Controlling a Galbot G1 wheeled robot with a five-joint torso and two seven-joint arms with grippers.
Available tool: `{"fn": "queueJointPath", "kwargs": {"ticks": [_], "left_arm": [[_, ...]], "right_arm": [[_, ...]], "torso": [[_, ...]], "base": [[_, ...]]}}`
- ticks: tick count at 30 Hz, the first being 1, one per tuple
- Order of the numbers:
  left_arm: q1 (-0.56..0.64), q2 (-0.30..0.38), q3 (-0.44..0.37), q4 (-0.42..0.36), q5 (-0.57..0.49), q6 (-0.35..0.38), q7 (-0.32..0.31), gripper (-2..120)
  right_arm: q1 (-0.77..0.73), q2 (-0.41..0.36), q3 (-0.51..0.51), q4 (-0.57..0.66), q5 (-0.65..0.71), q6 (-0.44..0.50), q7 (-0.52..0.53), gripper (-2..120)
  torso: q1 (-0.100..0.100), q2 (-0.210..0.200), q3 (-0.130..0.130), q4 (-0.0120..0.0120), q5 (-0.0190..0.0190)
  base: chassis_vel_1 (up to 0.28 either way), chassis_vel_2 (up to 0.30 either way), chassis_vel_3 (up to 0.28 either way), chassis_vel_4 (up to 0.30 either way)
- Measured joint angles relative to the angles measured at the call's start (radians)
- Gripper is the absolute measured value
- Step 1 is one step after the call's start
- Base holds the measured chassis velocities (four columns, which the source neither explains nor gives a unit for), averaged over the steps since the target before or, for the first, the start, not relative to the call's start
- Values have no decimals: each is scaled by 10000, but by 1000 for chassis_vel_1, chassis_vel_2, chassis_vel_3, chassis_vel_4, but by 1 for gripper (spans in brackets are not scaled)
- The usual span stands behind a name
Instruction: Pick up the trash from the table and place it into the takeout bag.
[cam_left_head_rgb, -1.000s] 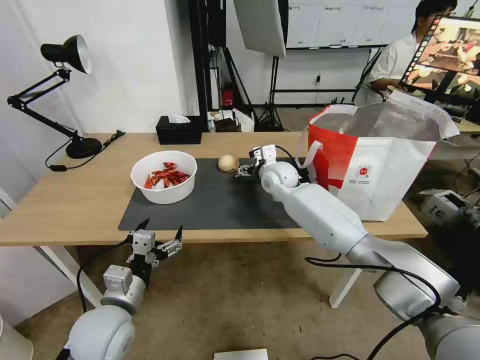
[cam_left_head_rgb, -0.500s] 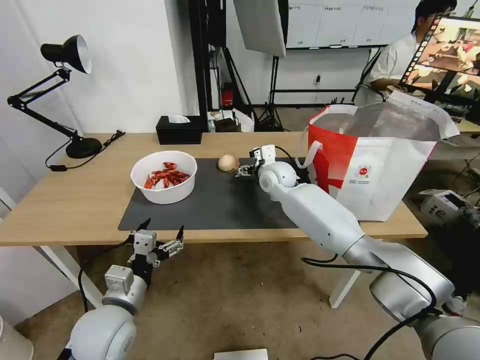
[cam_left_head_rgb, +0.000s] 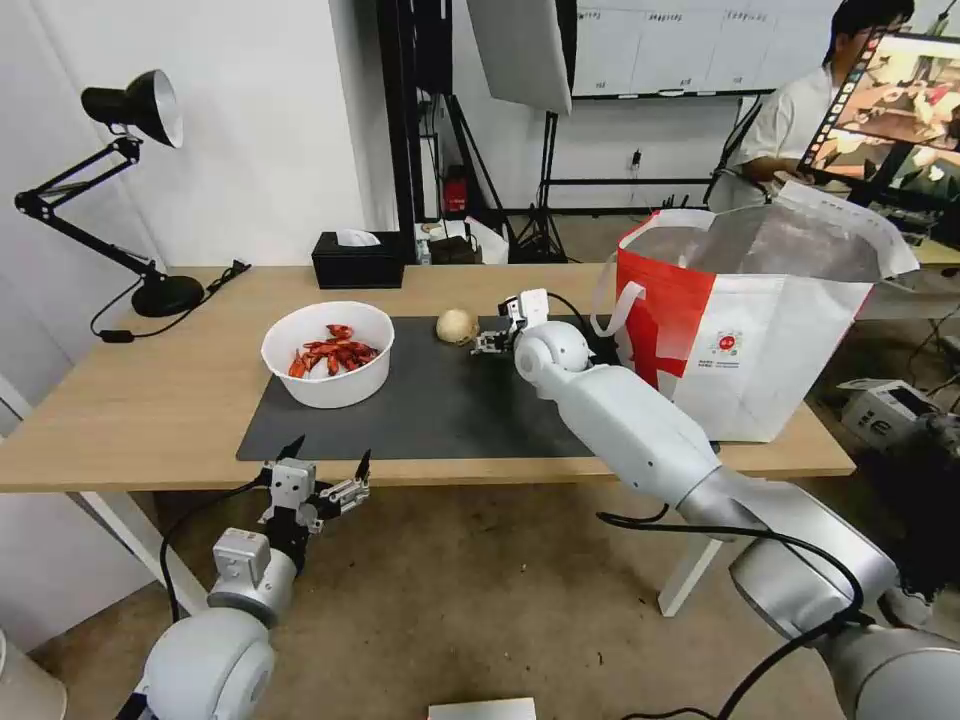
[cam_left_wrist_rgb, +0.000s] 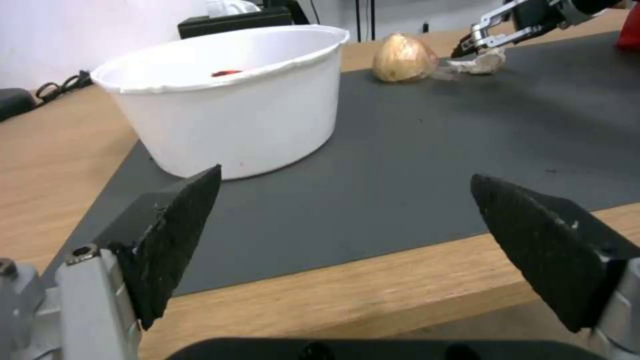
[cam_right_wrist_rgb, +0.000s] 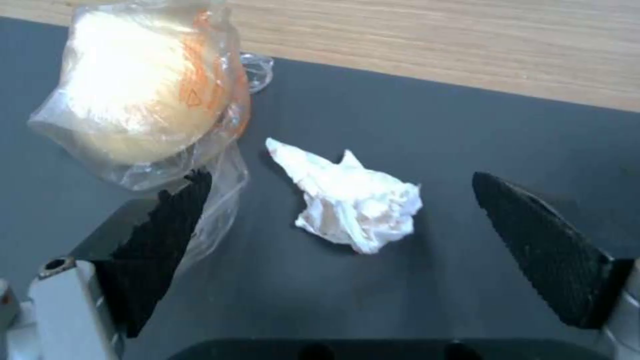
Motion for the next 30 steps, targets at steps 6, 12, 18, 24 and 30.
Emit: {"fn": "queueJointPath", "kwargs": {"ticks": [6,12,18,24,30], "left_arm": [[-32,13,37,23,0,0,1,100],[-69,18,76,47,-3,-1,1,100],[-94,31,116,48,-7,-6,1,100],[-102,31,143,48,-8,-12,1,100],[-103,-13,162,48,1,-30,2,100]], "right_arm": [[105,283,97,-743,-582,458,-866,100],[223,467,129,-1207,-1029,609,-1223,100],[321,579,130,-1516,-1288,640,-1345,100],[322,570,131,-1514,-1332,642,-1347,100],[316,519,83,-1479,-1335,614,-1348,100]], "torso": [[0,0,0,-1,1],[0,0,0,0,0],[0,0,0,0,0],[0,0,0,0,0],[0,0,0,-1,1]], "base": [[0,0,0,0],[0,0,0,0],[0,0,0,0],[0,0,0,0],[0,0,0,0]]}}
